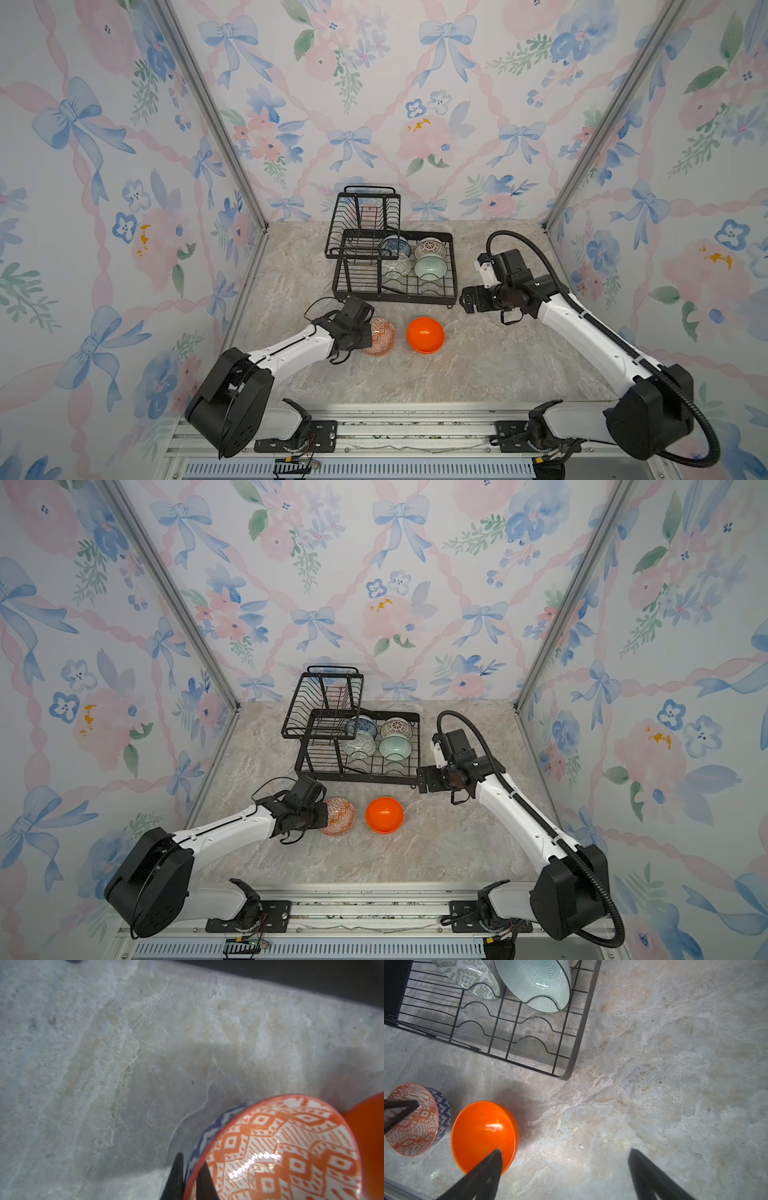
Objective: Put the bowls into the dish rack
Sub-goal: 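Lower the left gripper onto the red-patterned bowl rim and grasp it, then lift the red-patterned bowl toward the rack with the left gripper while the right gripper approaches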
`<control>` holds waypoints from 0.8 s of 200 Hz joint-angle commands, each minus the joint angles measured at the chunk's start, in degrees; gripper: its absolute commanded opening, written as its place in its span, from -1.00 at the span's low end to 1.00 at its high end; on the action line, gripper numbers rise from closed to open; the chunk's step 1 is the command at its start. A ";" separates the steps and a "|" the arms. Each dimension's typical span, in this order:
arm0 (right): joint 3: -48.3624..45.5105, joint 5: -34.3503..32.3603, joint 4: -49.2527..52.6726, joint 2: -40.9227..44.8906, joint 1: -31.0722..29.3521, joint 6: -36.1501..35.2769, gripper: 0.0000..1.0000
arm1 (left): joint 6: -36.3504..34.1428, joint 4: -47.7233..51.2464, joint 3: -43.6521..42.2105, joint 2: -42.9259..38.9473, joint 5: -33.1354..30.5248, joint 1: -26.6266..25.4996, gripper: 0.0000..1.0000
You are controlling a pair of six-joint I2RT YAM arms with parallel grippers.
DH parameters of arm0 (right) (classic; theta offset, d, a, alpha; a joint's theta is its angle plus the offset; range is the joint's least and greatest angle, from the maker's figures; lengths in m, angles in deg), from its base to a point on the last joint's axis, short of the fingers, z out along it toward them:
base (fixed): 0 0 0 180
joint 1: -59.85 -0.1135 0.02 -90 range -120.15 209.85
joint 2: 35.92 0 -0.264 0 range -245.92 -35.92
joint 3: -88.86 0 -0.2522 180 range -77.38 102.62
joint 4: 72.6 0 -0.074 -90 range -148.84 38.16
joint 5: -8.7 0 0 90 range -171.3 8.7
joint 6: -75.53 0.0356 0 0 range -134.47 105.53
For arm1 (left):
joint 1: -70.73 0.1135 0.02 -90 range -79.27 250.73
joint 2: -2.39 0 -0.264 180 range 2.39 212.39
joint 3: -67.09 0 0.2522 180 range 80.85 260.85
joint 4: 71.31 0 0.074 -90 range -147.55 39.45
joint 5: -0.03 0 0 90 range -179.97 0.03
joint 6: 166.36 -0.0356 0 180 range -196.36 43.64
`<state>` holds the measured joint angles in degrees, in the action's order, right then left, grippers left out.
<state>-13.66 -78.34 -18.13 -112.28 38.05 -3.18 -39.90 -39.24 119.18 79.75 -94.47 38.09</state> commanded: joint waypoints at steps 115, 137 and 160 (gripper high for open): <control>5.26 1.54 2.24 0.67 -0.69 0.74 0.94 | -10.67 1.21 5.91 -9.72 -1.17 0.09 -1.00; 6.29 3.90 1.67 1.74 -0.70 0.48 0.94 | -12.92 1.21 8.56 -10.43 -3.25 -1.54 -1.00; 8.10 7.09 0.78 3.71 -0.69 1.12 0.93 | -15.21 1.13 11.70 -10.28 -5.16 -4.04 -1.00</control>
<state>-8.96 -75.43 -17.25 -111.55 37.89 -2.68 -51.00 -36.64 126.98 70.66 -97.02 36.23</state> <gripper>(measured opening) 0.967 0.059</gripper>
